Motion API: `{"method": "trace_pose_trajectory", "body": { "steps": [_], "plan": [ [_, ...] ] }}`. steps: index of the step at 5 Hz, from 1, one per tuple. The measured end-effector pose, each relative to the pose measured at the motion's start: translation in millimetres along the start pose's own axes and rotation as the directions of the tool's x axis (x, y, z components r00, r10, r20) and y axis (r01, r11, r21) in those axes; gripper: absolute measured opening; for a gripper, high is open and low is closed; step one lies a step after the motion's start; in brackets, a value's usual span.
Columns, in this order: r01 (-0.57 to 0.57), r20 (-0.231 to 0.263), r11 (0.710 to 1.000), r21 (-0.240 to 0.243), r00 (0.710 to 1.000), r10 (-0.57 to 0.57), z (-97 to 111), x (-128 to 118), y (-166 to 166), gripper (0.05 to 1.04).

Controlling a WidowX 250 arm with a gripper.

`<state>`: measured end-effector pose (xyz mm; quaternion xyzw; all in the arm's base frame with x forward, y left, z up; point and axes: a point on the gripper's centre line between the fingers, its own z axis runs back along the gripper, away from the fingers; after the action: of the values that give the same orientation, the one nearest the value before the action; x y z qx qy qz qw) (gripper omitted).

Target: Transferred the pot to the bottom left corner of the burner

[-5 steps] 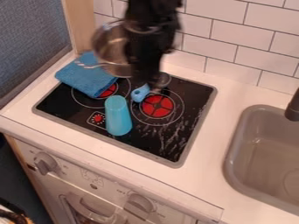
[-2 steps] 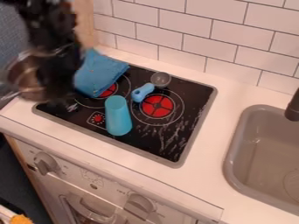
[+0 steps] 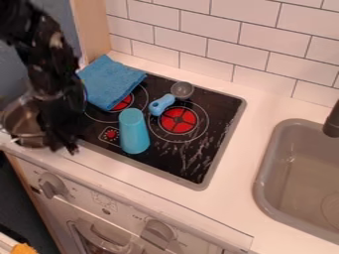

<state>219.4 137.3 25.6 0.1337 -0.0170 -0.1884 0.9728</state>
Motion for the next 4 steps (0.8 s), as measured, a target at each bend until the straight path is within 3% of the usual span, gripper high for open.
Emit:
{"method": "trace_pose_trajectory", "body": {
  "steps": [3, 4],
  "plan": [
    [0.032, -0.014, 0.999, -0.009, 0.999, -0.032, -19, 32, 0, 0.139],
    [0.034, -0.017, 0.999, -0.031, 0.999, -0.035, -20, 38, -1, 0.326]
  ]
}}
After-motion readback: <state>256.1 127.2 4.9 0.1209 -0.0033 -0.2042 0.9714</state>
